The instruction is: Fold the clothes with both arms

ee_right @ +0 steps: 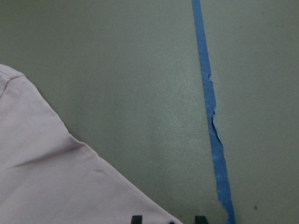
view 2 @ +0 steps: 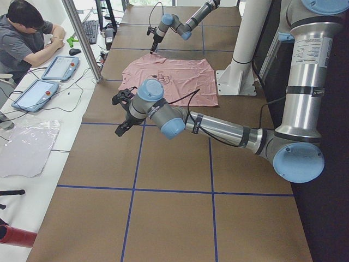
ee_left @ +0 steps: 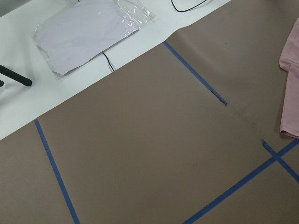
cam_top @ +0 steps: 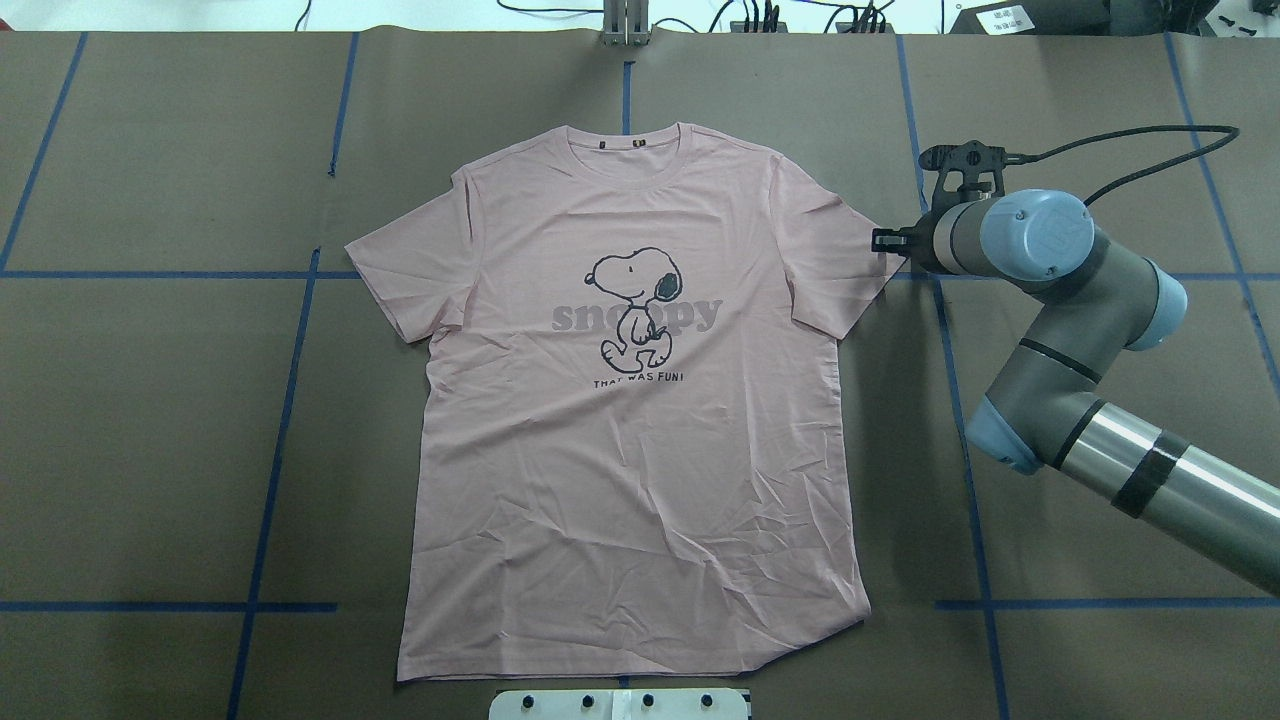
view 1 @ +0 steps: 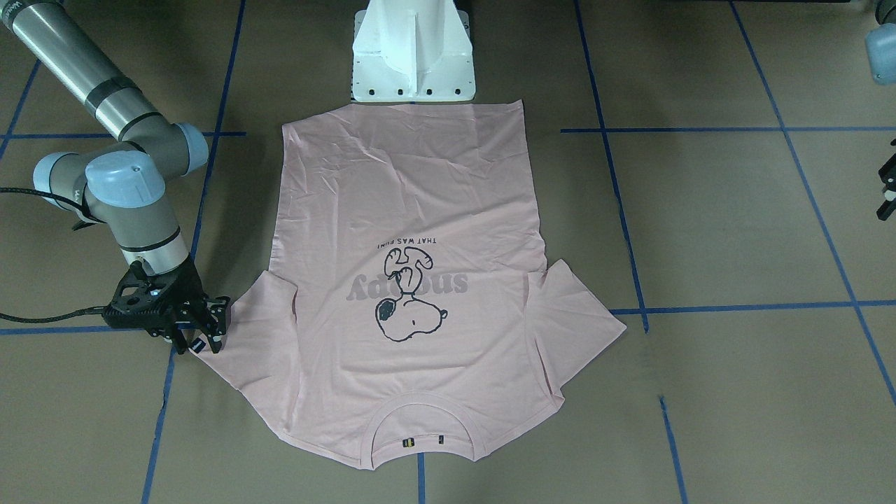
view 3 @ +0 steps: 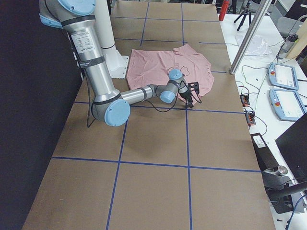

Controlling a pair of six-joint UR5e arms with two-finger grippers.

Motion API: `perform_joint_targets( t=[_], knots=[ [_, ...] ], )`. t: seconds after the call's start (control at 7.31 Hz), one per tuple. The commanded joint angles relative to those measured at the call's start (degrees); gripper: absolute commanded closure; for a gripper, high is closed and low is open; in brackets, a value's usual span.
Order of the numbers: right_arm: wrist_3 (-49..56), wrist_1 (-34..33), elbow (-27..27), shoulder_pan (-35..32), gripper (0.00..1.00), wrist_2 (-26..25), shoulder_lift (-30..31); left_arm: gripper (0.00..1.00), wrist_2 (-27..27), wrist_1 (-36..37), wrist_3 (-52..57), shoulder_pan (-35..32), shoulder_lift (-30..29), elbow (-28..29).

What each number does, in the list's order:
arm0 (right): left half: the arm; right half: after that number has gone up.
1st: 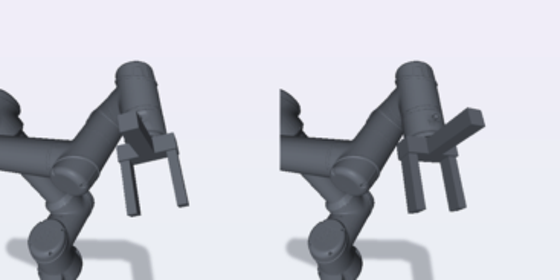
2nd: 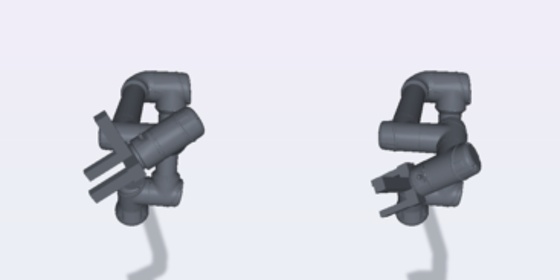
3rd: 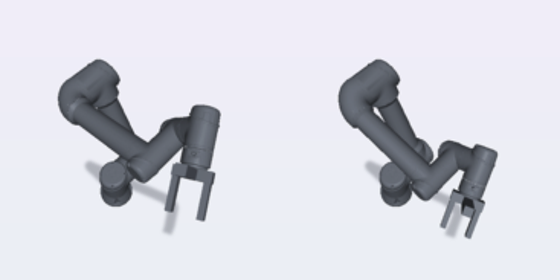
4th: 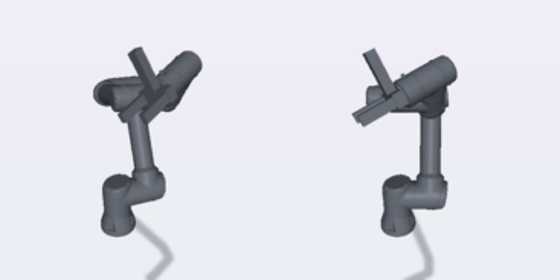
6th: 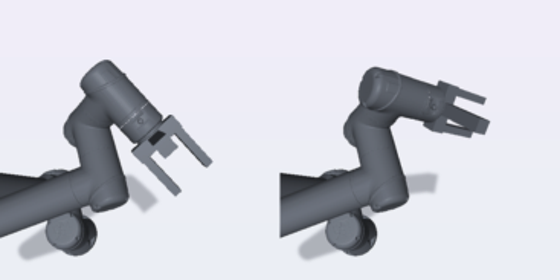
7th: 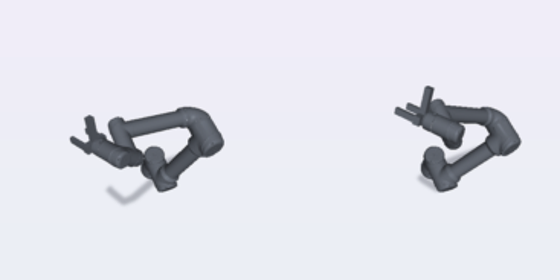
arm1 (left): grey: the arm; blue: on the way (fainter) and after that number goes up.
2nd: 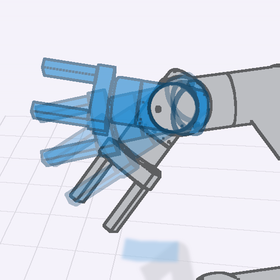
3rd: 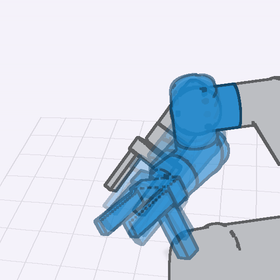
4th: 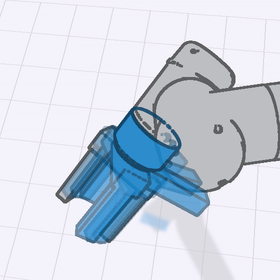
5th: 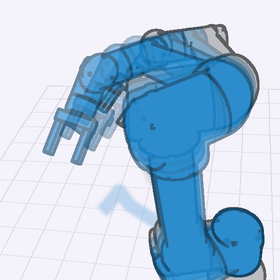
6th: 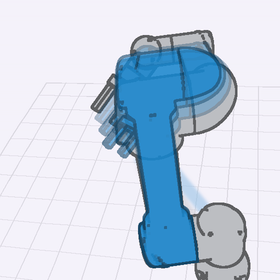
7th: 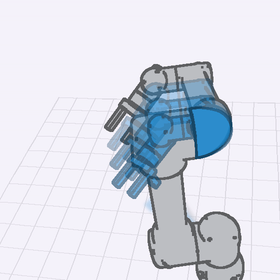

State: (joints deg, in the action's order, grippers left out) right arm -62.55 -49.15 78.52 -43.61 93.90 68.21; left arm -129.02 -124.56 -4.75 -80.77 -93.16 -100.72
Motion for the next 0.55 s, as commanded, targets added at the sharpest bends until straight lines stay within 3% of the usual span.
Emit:
perform_joint_targets(
  t=[0.0,0.41],
  knots=[
    [-0.11,-0.33,0.14,-0.42,1.00,0.14,-0.79,0.00,0.00,0.02,0.09,0.00,0.00,0.00],
    [-0.55,-6.89,2.42,-0.86,1.00,-0.03,-5.08,0.00,0.00,0.02,0.09,0.00,0.00,0.09]
  ],
)
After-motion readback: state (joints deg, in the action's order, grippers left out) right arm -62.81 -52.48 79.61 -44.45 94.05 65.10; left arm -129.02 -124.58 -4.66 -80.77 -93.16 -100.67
